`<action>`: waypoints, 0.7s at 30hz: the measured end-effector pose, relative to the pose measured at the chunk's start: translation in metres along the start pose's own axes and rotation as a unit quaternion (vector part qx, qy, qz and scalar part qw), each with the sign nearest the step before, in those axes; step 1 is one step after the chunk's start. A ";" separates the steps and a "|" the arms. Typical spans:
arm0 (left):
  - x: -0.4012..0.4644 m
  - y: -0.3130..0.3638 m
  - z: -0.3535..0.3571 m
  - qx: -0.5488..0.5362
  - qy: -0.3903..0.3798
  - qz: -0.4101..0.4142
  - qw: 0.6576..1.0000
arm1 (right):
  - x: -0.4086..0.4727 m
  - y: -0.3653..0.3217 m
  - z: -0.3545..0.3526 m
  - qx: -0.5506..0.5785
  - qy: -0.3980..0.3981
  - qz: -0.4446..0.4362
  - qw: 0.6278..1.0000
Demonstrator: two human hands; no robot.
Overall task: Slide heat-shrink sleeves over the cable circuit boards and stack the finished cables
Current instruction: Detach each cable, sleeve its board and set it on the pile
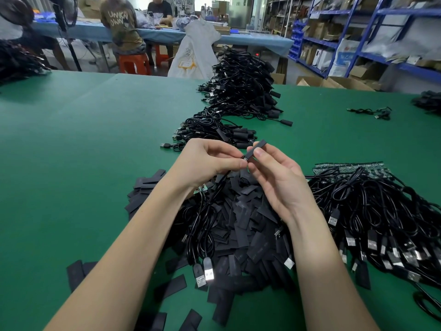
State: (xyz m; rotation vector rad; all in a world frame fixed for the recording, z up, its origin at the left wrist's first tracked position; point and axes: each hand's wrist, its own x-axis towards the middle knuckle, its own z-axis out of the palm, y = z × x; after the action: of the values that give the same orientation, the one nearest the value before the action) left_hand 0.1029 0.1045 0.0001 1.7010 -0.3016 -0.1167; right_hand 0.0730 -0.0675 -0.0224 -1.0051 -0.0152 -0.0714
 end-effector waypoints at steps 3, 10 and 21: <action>0.000 0.000 0.000 0.010 -0.008 0.020 1.000 | 0.001 0.000 -0.001 0.010 0.017 -0.001 1.000; 0.002 -0.004 -0.001 0.066 -0.002 0.064 0.996 | 0.002 0.001 -0.001 0.002 0.037 0.000 0.999; 0.002 -0.005 -0.001 0.068 0.002 0.067 0.995 | 0.003 0.003 -0.001 -0.009 0.022 -0.012 1.000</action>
State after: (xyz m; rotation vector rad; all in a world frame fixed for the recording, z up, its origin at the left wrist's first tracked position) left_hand 0.1053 0.1055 -0.0040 1.8103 -0.4283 0.0065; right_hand 0.0764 -0.0670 -0.0252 -1.0217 0.0136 -0.1155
